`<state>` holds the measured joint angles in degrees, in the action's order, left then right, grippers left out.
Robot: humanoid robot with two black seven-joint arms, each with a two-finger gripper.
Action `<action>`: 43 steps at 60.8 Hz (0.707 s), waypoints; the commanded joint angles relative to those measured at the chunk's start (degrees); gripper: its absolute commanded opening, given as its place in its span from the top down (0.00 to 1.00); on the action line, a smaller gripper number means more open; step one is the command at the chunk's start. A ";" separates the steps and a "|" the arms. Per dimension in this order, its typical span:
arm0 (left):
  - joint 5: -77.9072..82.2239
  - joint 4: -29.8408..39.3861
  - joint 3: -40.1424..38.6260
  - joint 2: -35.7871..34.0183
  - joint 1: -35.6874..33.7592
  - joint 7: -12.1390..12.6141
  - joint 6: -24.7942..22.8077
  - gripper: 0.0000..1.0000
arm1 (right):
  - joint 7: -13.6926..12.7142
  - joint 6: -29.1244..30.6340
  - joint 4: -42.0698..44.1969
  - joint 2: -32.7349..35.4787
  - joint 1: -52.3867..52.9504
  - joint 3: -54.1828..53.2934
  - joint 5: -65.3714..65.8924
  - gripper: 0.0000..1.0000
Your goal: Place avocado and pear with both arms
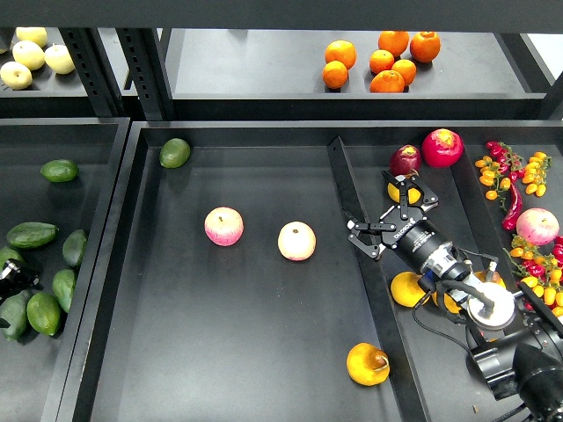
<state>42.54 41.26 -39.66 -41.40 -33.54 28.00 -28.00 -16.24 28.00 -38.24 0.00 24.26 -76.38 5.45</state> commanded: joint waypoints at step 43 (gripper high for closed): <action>-22.85 5.50 -25.28 6.32 3.66 0.00 0.00 0.07 | 0.07 0.00 0.27 0.00 0.00 -0.18 0.00 0.00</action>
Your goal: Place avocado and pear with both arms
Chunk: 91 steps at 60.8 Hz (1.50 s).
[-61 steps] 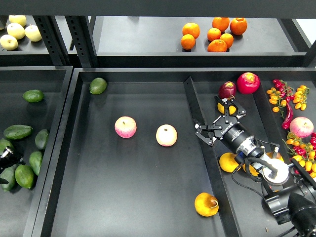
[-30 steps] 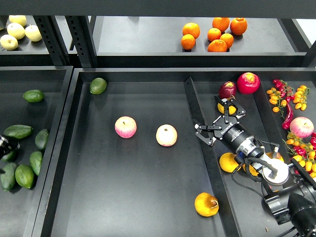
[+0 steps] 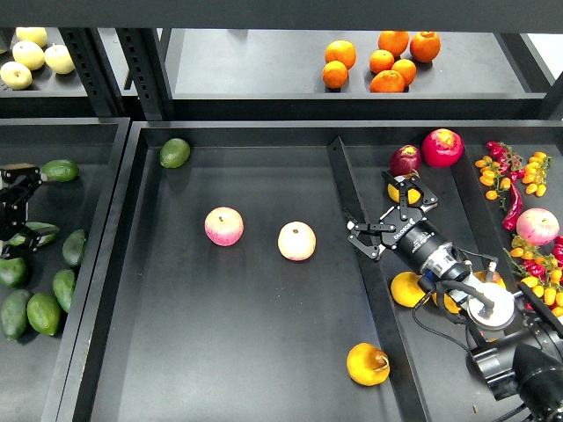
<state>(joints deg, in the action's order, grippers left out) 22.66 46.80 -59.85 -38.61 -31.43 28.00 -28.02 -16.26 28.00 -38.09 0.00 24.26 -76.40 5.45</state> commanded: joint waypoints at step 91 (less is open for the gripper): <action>-15.97 6.72 -30.68 38.61 14.65 0.00 0.02 0.03 | -0.53 0.00 -0.67 0.00 0.44 -1.12 1.32 0.00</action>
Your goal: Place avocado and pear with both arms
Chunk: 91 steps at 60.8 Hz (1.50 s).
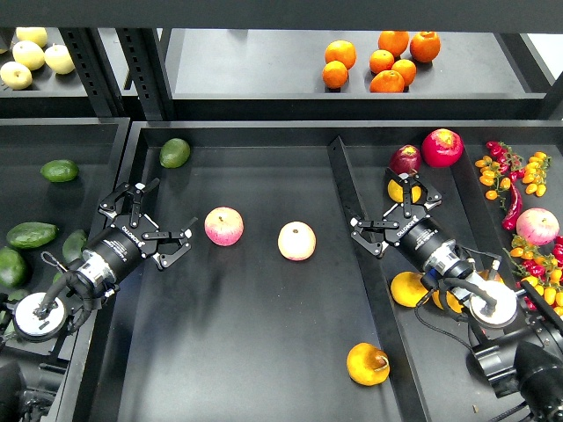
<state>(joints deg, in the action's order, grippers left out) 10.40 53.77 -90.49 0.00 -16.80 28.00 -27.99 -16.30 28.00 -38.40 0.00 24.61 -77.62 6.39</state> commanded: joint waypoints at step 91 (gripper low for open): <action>-6.53 -2.88 2.59 0.00 0.45 0.00 -0.01 0.01 | -11.70 0.00 -13.19 32.96 19.24 48.79 5.21 0.00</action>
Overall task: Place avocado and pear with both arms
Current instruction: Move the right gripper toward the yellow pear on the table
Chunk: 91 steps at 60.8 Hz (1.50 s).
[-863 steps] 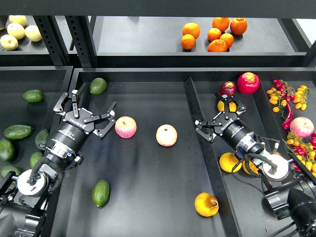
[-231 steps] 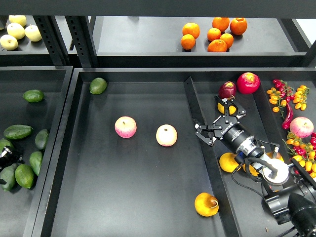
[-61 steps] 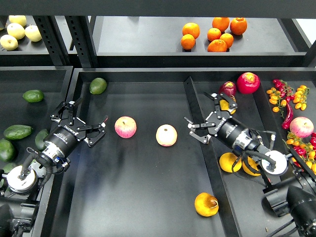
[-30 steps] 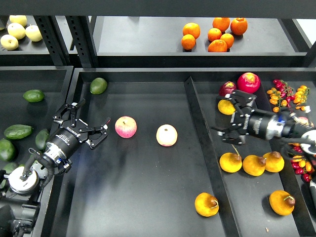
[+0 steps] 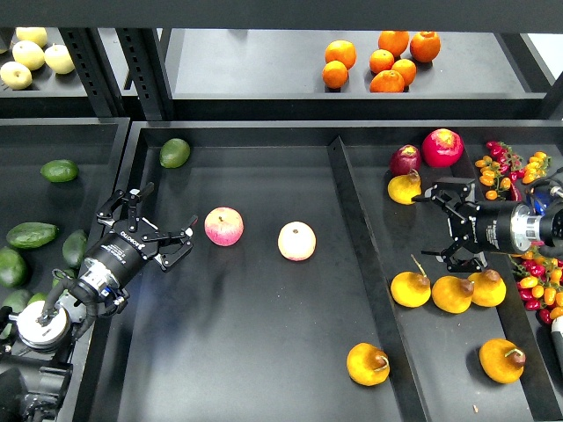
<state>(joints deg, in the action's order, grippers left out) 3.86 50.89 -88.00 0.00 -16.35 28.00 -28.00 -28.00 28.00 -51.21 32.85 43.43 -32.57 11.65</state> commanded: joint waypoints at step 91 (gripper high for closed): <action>0.01 -0.35 0.46 0.00 0.00 0.00 0.00 0.01 | 0.00 0.00 0.32 -5.87 -7.83 13.94 0.12 0.01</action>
<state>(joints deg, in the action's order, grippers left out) 3.87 50.53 -87.54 0.00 -16.35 28.00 -28.00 -28.00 28.00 -50.88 26.99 36.24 -18.63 11.82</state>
